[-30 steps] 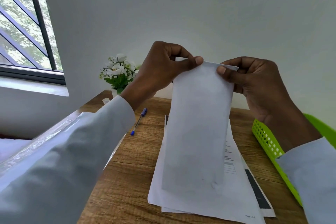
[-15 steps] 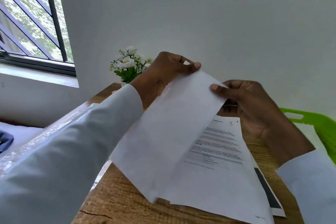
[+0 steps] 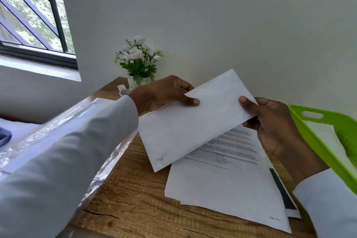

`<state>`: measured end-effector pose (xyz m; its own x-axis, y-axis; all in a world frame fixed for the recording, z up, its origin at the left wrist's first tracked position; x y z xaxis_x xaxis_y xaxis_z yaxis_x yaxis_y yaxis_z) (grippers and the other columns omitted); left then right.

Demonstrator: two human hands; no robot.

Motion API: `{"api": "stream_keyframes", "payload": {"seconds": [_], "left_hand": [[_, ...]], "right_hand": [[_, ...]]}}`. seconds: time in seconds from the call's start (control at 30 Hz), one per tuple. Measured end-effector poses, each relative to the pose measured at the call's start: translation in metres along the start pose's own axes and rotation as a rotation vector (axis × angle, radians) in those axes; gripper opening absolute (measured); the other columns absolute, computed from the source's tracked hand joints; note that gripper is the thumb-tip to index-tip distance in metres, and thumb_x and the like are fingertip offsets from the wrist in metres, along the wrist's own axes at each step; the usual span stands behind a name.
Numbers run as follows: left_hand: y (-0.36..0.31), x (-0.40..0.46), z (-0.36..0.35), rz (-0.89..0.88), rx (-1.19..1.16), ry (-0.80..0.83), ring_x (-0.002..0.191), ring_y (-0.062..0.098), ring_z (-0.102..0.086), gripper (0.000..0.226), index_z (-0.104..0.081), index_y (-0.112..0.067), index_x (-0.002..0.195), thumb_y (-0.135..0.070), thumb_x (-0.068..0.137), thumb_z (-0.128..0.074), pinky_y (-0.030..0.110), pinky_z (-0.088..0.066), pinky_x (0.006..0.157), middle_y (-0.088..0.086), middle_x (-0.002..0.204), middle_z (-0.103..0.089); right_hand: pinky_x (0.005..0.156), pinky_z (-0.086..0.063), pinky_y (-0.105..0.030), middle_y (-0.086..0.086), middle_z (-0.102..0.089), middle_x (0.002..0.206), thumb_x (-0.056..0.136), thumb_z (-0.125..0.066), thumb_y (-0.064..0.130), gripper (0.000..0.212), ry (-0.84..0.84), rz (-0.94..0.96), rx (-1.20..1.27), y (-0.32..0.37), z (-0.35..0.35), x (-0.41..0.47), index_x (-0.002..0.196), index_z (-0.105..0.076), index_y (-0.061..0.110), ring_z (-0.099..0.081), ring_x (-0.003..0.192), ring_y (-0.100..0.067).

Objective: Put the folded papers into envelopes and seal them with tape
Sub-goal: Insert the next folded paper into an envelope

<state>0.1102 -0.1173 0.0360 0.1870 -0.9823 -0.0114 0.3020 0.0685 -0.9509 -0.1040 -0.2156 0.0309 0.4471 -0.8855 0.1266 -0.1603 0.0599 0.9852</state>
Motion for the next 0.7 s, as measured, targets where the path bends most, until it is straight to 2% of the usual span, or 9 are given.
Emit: {"api": "stream_keyframes", "payload": {"seconds": [0.13,0.2,0.27,0.37,0.47,0.53,0.6,0.63,0.7], "left_hand": [[0.006,-0.001,0.006,-0.028,-0.160,-0.135,0.076,0.027,-0.072,0.022,-0.075,-0.003,0.093,-0.014,0.075,-0.081,0.036,-0.060,0.066,0.017,0.094,-0.075],[0.007,-0.002,0.006,-0.037,-0.250,-0.219,0.073,0.027,-0.071,0.016,-0.074,-0.004,0.091,-0.014,0.079,-0.079,0.037,-0.060,0.066,0.017,0.090,-0.075],[0.010,-0.004,0.002,-0.032,-0.345,-0.286,0.079,0.030,-0.070,0.019,-0.071,-0.001,0.098,-0.012,0.083,-0.074,0.040,-0.061,0.069,0.019,0.095,-0.073],[0.022,-0.006,-0.006,0.021,-0.512,-0.369,0.097,0.039,-0.068,0.026,-0.064,0.005,0.111,-0.009,0.089,-0.067,0.051,-0.057,0.085,0.025,0.109,-0.069],[0.032,-0.006,-0.011,0.072,-0.594,-0.401,0.109,0.043,-0.063,0.032,-0.060,0.006,0.120,-0.005,0.091,-0.063,0.057,-0.050,0.095,0.025,0.119,-0.065],[0.032,-0.010,-0.004,0.046,-0.562,-0.469,0.107,0.037,-0.065,0.038,-0.058,0.001,0.125,-0.003,0.088,-0.066,0.053,-0.052,0.094,0.021,0.121,-0.066],[0.026,-0.016,0.012,-0.011,-0.478,-0.607,0.103,0.028,-0.066,0.055,-0.049,-0.004,0.132,-0.003,0.082,-0.073,0.045,-0.056,0.089,0.012,0.119,-0.066],[0.022,-0.020,0.021,-0.040,-0.432,-0.679,0.101,0.022,-0.064,0.063,-0.044,-0.008,0.134,-0.004,0.080,-0.076,0.039,-0.058,0.084,0.005,0.115,-0.063],[0.010,-0.029,0.035,-0.079,-0.346,-0.771,0.091,0.012,-0.059,0.068,-0.039,-0.016,0.135,-0.007,0.080,-0.077,0.022,-0.056,0.063,-0.004,0.106,-0.057]], "right_hand": [[0.057,-0.057,-0.023,0.000,-0.078,0.089,0.084,-0.072,0.008,0.022,0.066,-0.067,0.165,-0.016,-0.012,0.001,0.106,-0.069,0.011,-0.072,0.069,-0.010],[0.058,-0.058,-0.023,-0.007,-0.077,0.098,0.077,-0.076,0.011,0.035,0.109,-0.098,0.181,-0.025,-0.022,-0.001,0.111,-0.068,0.006,-0.072,0.070,-0.013],[0.059,-0.058,-0.024,-0.011,-0.077,0.101,0.070,-0.079,0.017,0.044,0.145,-0.115,0.137,-0.033,-0.030,-0.004,0.111,-0.068,0.004,-0.073,0.074,-0.016],[0.061,-0.059,-0.025,-0.011,-0.078,0.099,0.069,-0.078,0.021,0.043,0.223,-0.134,0.038,-0.043,-0.040,-0.010,0.107,-0.070,0.004,-0.076,0.081,-0.020],[0.060,-0.058,-0.025,-0.009,-0.078,0.098,0.079,-0.075,0.016,0.029,0.256,-0.139,-0.015,-0.045,-0.040,-0.010,0.106,-0.071,0.005,-0.076,0.081,-0.020],[0.062,-0.057,-0.024,-0.008,-0.078,0.100,0.087,-0.071,0.014,0.022,0.288,-0.134,-0.096,-0.043,-0.037,-0.007,0.107,-0.072,0.007,-0.075,0.083,-0.019],[0.064,-0.057,-0.023,-0.006,-0.078,0.101,0.090,-0.068,0.016,0.020,0.351,-0.125,-0.185,-0.037,-0.036,-0.006,0.109,-0.073,0.010,-0.075,0.086,-0.018],[0.065,-0.057,-0.023,-0.006,-0.078,0.102,0.090,-0.068,0.016,0.020,0.381,-0.119,-0.217,-0.034,-0.036,-0.005,0.109,-0.074,0.011,-0.075,0.087,-0.017],[0.069,-0.058,-0.023,-0.005,-0.078,0.102,0.090,-0.068,0.016,0.021,0.428,-0.112,-0.260,-0.026,-0.035,-0.003,0.109,-0.074,0.013,-0.075,0.087,-0.016]]}}
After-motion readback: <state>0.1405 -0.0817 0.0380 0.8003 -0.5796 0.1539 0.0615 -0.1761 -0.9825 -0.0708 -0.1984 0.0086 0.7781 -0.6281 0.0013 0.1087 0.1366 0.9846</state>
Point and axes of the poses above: each hand's wrist, its own x-axis towards the middle knuckle, its own z-axis out of the back of the hand, y = z × x, the point moved 8 cm from there along x, towards the middle knuckle
